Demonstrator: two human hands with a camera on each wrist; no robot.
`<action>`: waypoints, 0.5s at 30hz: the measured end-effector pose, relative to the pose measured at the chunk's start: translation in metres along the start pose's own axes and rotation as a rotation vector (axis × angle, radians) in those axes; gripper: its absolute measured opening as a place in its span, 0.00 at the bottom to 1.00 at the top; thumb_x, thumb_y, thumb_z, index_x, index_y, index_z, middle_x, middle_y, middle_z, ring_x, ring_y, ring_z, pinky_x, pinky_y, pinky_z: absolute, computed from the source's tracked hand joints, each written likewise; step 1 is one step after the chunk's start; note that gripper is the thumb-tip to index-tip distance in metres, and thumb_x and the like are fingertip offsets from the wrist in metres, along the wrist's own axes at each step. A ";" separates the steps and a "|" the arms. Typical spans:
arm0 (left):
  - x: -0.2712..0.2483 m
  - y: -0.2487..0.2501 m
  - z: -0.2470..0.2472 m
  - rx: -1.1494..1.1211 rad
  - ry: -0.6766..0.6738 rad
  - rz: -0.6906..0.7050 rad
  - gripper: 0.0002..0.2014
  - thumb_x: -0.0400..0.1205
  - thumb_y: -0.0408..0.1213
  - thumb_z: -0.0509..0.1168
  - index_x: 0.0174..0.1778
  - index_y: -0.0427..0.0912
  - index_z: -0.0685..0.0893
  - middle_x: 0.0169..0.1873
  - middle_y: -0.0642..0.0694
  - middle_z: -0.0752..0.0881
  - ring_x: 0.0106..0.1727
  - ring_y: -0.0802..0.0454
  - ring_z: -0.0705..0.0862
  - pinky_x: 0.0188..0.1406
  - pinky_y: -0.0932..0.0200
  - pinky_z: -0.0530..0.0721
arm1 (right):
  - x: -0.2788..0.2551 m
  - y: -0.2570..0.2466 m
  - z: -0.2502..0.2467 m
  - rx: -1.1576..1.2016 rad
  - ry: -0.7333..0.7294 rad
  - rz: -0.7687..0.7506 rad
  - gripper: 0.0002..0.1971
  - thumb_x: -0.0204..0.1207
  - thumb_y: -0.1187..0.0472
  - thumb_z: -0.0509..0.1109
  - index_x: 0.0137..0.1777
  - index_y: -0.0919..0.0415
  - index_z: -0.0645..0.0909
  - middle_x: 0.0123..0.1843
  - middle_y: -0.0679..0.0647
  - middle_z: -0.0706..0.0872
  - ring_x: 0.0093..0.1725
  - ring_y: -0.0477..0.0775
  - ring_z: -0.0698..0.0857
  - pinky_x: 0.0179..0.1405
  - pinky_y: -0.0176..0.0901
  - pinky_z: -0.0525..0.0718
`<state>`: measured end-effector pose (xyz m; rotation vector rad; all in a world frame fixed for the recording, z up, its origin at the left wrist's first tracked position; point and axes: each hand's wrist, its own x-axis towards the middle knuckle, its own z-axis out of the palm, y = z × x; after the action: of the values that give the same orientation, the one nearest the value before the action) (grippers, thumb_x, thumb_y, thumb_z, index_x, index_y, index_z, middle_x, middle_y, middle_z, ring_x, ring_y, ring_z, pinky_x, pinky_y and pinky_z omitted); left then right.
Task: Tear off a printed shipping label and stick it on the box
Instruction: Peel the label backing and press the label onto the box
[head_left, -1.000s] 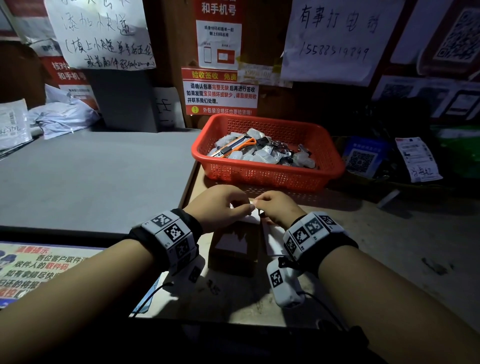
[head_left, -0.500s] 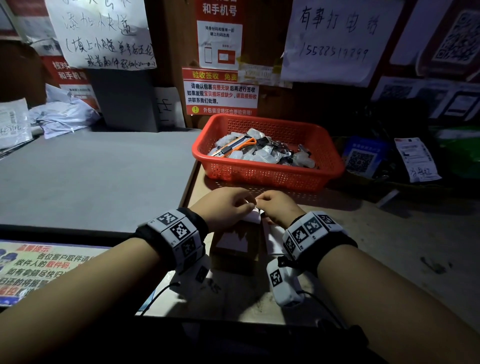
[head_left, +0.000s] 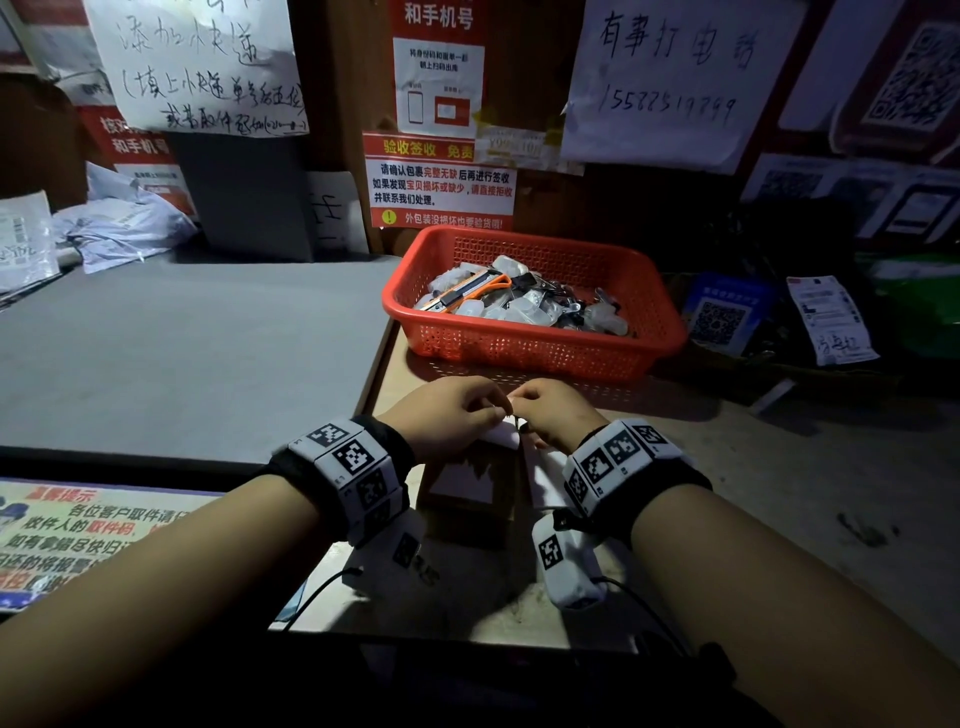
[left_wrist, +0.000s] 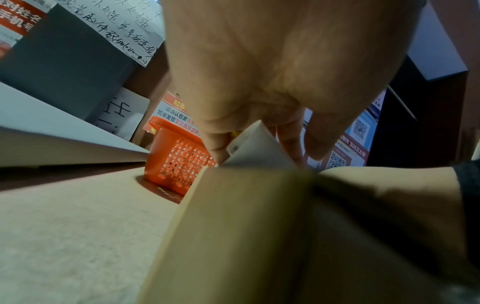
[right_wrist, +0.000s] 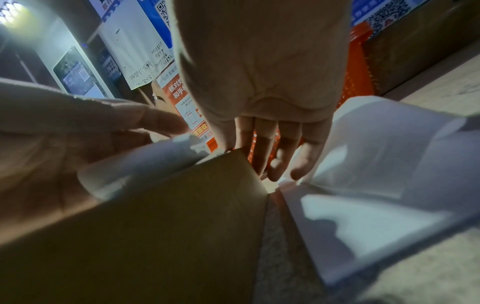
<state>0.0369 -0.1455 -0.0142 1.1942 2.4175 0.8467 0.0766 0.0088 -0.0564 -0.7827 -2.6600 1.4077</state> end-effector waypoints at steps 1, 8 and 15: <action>0.000 0.000 0.000 -0.020 -0.001 0.001 0.11 0.82 0.40 0.60 0.57 0.45 0.85 0.50 0.49 0.85 0.51 0.52 0.82 0.54 0.57 0.80 | 0.000 0.000 0.000 -0.007 0.003 0.001 0.05 0.79 0.58 0.65 0.45 0.57 0.81 0.28 0.50 0.78 0.26 0.48 0.74 0.29 0.41 0.72; -0.002 0.000 0.002 -0.077 0.037 0.044 0.11 0.81 0.39 0.62 0.57 0.44 0.86 0.51 0.47 0.85 0.51 0.52 0.81 0.49 0.62 0.77 | 0.001 0.001 0.001 -0.038 0.002 -0.002 0.07 0.79 0.59 0.64 0.42 0.56 0.82 0.28 0.48 0.77 0.26 0.47 0.74 0.28 0.39 0.70; -0.006 -0.003 0.000 -0.028 0.098 0.111 0.12 0.82 0.39 0.61 0.58 0.44 0.84 0.57 0.48 0.84 0.54 0.57 0.77 0.54 0.64 0.76 | 0.000 0.001 0.001 -0.032 0.009 0.002 0.07 0.79 0.58 0.65 0.47 0.58 0.83 0.29 0.50 0.79 0.31 0.51 0.78 0.34 0.43 0.75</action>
<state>0.0385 -0.1521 -0.0160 1.3163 2.4256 0.9905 0.0771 0.0089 -0.0577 -0.7929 -2.6818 1.3619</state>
